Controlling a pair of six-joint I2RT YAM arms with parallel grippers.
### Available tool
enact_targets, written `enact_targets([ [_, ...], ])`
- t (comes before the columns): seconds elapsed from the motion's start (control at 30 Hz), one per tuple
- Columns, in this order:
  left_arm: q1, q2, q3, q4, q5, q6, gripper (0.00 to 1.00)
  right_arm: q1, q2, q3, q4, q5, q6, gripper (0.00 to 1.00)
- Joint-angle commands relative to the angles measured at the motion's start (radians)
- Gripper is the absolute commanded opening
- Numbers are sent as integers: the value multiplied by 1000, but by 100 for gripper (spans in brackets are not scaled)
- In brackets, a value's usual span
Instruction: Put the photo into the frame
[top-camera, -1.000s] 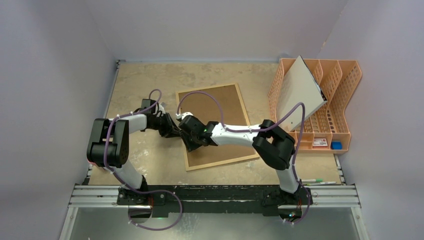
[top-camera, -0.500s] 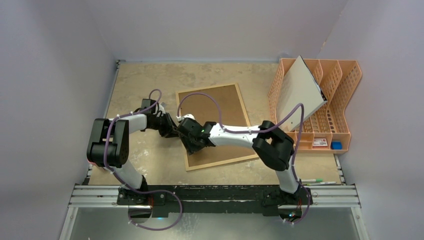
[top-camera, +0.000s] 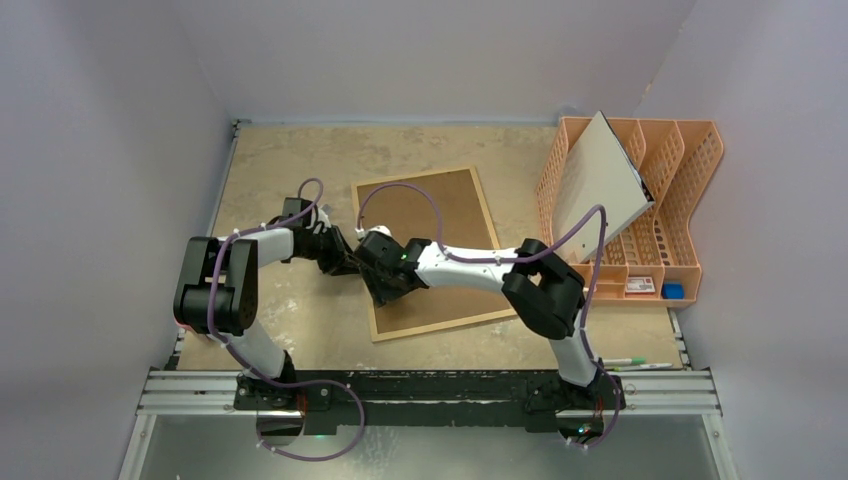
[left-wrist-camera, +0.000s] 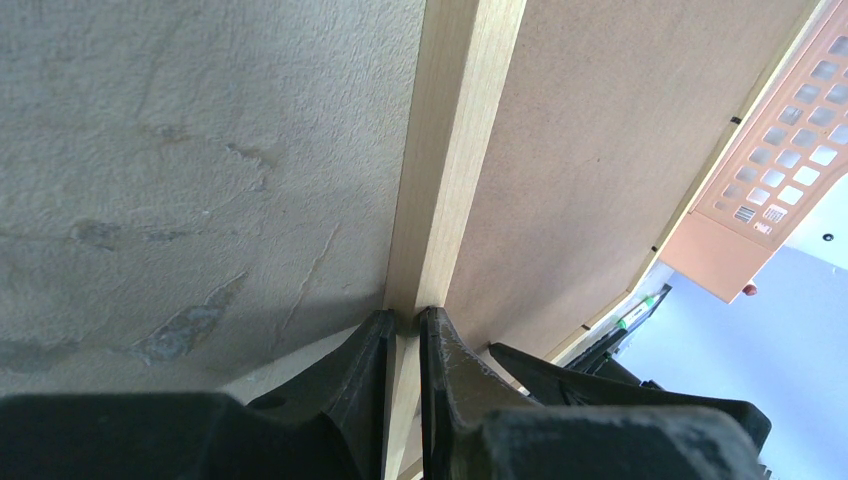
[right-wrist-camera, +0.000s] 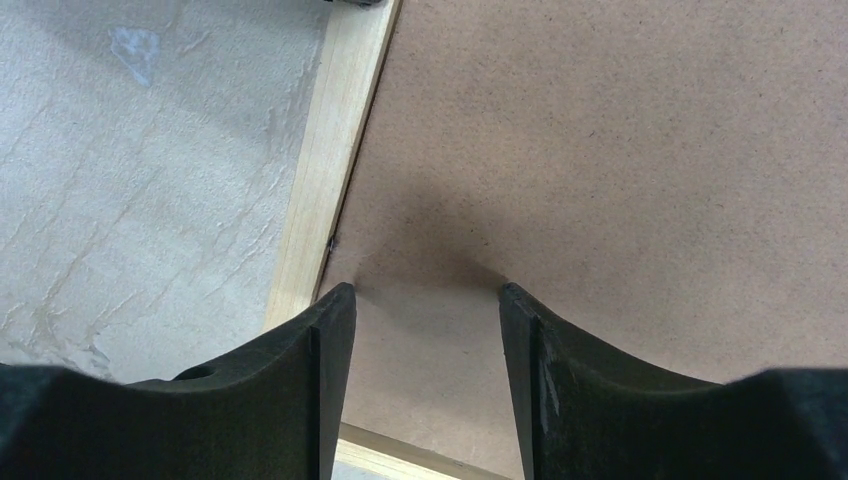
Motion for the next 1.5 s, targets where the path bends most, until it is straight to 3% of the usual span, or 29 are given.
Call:
enact_targets([
  [0.0,-7,55,-52,-145,-206,51,16,-23,105,-36,7,-88,50,59],
  [0.63,-7,58,-54,-144,-203,51,16,-78,228,73,-132,-47,120,67],
  [1.1,-7,59,-49,-149,-205,55,16,-98,292,157,-185,-54,125,65],
  [1.47,-7,62,-49,-149,-202,57,16,-106,323,218,-240,39,210,65],
])
